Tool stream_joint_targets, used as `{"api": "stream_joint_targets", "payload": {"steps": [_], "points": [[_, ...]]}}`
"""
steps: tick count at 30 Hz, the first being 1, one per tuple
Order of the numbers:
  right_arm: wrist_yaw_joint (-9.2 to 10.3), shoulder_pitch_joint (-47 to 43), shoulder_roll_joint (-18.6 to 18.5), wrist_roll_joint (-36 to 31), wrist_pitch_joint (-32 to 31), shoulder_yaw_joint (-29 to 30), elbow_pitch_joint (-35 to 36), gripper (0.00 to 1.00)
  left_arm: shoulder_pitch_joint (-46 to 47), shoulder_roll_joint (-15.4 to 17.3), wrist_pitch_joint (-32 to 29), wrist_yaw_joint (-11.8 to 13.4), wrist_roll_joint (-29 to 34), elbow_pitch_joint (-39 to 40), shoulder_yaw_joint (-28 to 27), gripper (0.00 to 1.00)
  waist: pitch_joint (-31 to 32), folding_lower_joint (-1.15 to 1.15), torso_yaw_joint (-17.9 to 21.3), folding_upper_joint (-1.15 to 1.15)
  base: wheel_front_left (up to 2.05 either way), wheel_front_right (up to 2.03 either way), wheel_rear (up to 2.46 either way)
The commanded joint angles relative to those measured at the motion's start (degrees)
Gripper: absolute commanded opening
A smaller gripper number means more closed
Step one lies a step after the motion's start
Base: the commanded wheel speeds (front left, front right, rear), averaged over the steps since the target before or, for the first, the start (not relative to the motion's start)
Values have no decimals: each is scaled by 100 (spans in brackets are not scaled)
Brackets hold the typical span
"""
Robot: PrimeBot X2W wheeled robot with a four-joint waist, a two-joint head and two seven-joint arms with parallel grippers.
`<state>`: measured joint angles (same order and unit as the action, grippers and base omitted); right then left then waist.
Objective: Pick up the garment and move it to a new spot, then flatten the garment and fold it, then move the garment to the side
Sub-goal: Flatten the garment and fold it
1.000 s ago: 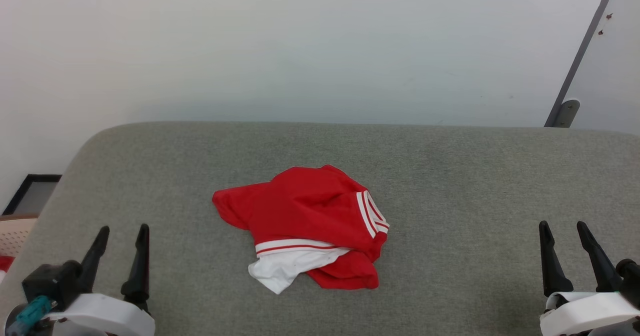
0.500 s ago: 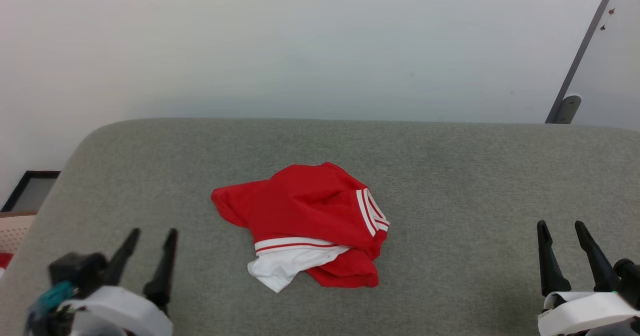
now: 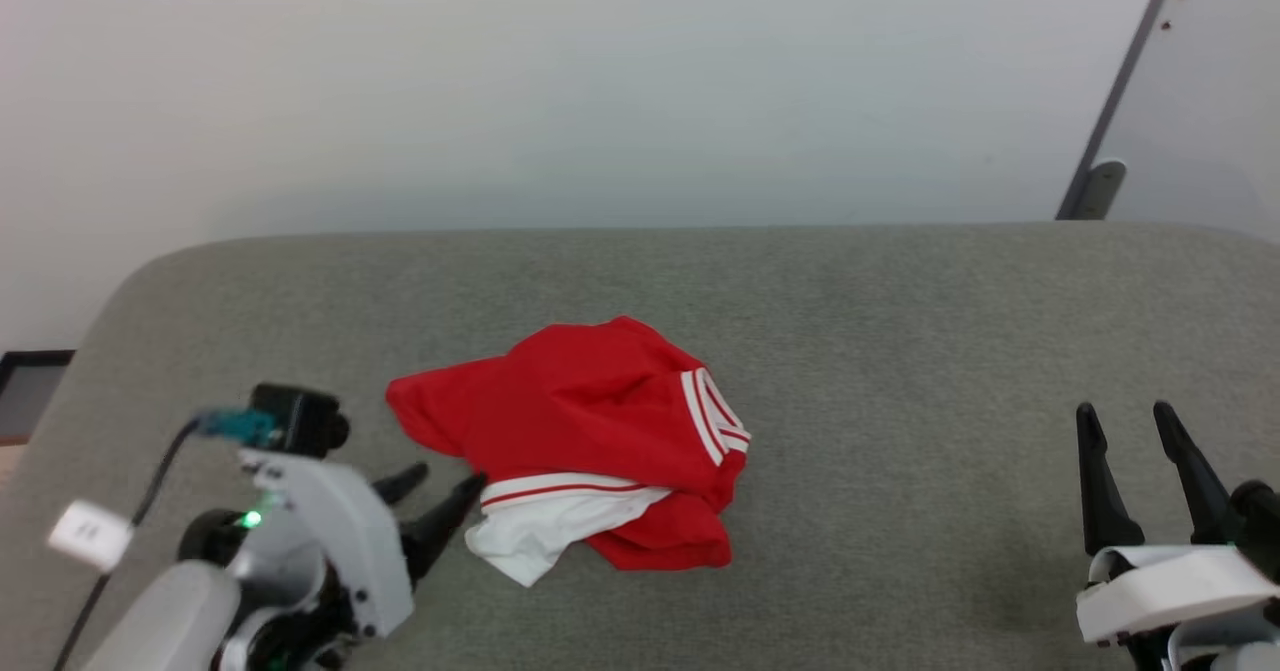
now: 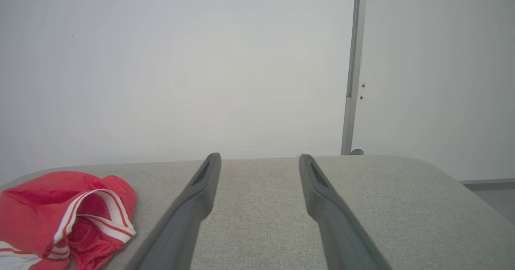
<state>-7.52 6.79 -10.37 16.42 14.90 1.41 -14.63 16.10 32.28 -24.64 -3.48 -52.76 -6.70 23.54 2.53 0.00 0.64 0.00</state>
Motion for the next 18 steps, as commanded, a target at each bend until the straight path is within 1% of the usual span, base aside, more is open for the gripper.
{"api": "stream_joint_targets", "payload": {"steps": [1, 5, 9, 12, 13, 18], "points": [[6, 59, -20, -34, 23, -22, -9, 100, 109, -59, -263, 70, -112, -72, 59, 100, -46, 0, 92, 0, 0, 0, 0], [6, 171, -29, -35, 23, -63, -27, 100, 548, -115, -1042, 161, -239, -342, 307, 100, -104, 0, 225, 0, 0, 0, 0], [6, 212, -35, -44, 26, -73, -49, 100, 882, -256, -1528, 190, -327, -757, 484, 100, -158, 0, 348, 0, 0, 0, 0], [6, 257, -36, -57, 29, -86, -54, 100, 1056, -336, -1797, 241, -350, -1125, 592, 100, -203, 0, 439, 0, 0, 0, 0], [6, 278, -34, -64, 29, -90, -54, 100, 1113, -353, -1846, 216, -319, -1226, 640, 100, -219, 0, 471, 0, 0, 0, 0], [6, 331, -31, -65, 31, -105, -57, 100, 1299, -434, -1950, 218, -203, -1798, 787, 100, -336, 0, 614, 0, 0, 0, 0]]}}
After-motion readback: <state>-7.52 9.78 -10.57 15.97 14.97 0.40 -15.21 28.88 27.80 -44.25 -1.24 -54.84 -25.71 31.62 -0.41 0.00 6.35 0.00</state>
